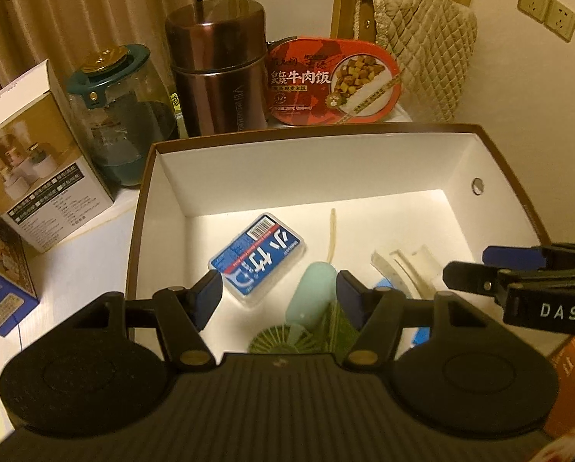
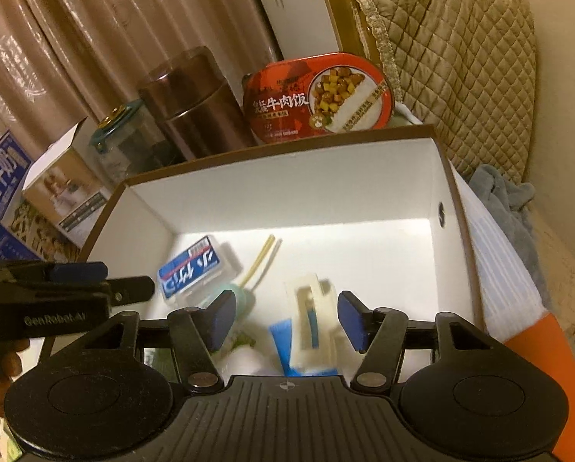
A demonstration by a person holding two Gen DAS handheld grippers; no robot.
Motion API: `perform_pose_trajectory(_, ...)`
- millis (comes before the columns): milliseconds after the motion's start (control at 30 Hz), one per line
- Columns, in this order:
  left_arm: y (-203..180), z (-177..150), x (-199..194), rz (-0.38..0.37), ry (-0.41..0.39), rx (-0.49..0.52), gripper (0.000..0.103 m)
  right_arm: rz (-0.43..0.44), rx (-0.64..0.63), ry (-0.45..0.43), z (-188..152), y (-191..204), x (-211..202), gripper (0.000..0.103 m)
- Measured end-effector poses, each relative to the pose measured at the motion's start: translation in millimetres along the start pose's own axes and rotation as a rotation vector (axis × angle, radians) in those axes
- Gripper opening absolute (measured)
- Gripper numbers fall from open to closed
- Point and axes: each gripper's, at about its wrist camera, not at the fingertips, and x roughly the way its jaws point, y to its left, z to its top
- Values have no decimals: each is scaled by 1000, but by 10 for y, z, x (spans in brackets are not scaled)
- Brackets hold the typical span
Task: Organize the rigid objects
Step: 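Open both grippers to drop the toothpick box and clip into the box, then move both tools back over the remaining items on the mat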
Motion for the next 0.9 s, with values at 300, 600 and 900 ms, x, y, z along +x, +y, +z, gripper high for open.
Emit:
perform_pose_trajectory(300, -57, -224, -431, -22, -41, -27, 62, 11, -21, -18, -202, 52, -413, 58)
perform_pose_trajectory(600, -138, -535, -906, -43, -82, -54, 62, 38, -27, -56, -404, 152, -858, 58)
perform_pose_trajectory(900, -152, -910, -1284, -72, -98, -102, 62, 62, -43, -70, -699, 253, -1220, 58)
